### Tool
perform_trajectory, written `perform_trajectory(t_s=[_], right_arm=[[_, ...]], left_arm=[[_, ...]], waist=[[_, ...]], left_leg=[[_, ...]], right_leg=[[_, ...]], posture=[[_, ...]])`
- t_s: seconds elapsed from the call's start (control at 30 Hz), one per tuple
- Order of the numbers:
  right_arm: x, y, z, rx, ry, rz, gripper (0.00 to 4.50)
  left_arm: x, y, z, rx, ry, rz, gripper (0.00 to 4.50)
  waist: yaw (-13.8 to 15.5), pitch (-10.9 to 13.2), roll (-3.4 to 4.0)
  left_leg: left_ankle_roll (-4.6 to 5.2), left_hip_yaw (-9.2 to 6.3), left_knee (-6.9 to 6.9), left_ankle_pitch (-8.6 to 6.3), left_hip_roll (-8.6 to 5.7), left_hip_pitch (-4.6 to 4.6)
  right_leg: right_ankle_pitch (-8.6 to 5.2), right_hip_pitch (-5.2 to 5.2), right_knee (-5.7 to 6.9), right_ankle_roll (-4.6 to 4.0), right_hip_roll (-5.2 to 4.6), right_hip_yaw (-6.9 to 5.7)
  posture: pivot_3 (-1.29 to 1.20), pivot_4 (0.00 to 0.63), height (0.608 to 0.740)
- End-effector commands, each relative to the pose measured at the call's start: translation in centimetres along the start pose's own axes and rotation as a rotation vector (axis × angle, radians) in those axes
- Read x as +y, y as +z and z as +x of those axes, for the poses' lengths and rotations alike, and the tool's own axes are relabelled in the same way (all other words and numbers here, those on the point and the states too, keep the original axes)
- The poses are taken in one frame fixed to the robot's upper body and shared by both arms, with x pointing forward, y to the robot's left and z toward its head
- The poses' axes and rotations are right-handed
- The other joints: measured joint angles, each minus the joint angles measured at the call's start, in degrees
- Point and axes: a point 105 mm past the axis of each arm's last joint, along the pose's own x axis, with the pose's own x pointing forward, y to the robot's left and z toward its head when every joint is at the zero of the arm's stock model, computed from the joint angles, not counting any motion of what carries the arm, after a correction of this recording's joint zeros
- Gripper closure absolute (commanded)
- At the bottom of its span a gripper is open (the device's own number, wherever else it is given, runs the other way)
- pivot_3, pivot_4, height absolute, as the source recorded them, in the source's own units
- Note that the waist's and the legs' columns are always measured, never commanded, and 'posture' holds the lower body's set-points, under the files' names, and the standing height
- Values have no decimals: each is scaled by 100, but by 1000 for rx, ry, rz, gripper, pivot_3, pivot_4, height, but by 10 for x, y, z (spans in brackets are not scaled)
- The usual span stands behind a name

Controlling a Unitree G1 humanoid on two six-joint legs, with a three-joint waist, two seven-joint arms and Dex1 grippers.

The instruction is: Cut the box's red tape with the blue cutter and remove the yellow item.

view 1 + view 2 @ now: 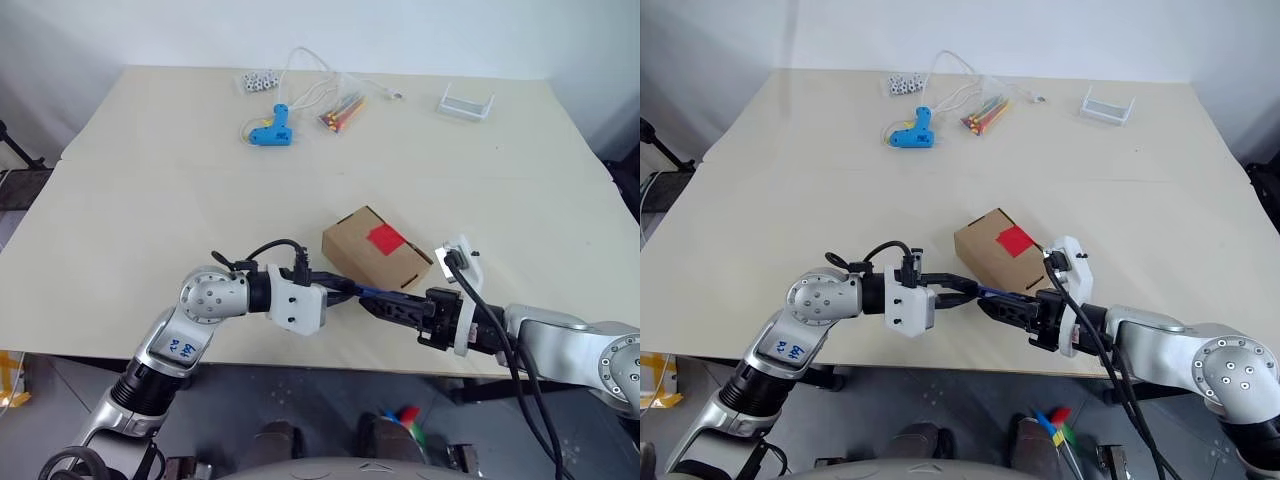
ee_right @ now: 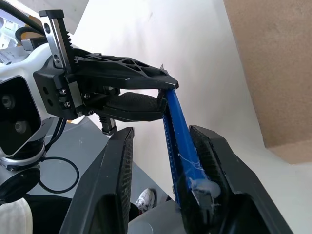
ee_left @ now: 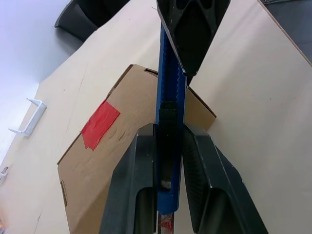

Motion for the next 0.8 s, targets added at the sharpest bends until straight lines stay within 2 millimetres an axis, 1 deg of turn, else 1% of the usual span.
perform_trajectory(t_s=[0.03, 0.33, 0.53, 0.8], right_arm=[[4, 4, -1, -10, 28, 2, 2659], [2, 7, 0, -28, 33, 22, 2659], [5, 9, 2, -52, 62, 38, 2659], [3, 9, 2, -44, 59, 41, 2659]], left_arm=[[1, 10, -1, -22, 4, 41, 4090], [-1, 10, -2, -27, -11, 39, 4090], [-2, 10, -3, -25, -13, 35, 4090], [-1, 9, -3, -22, -7, 36, 4090]], waist=[[-2, 0, 0], [-1, 0, 0], [-2, 0, 0], [-3, 0, 0]], left_leg=[[0, 0, 0, 0, 0, 0], [0, 0, 0, 0, 0, 0], [0, 0, 0, 0, 0, 0], [0, -1, 0, 0, 0, 0]], right_leg=[[0, 0, 0, 0, 0, 0], [0, 0, 0, 0, 0, 0], [0, 0, 0, 0, 1, -2], [0, 0, 0, 0, 0, 0]], posture=[[0, 150, 740], [0, 150, 740], [0, 150, 740], [0, 150, 740]])
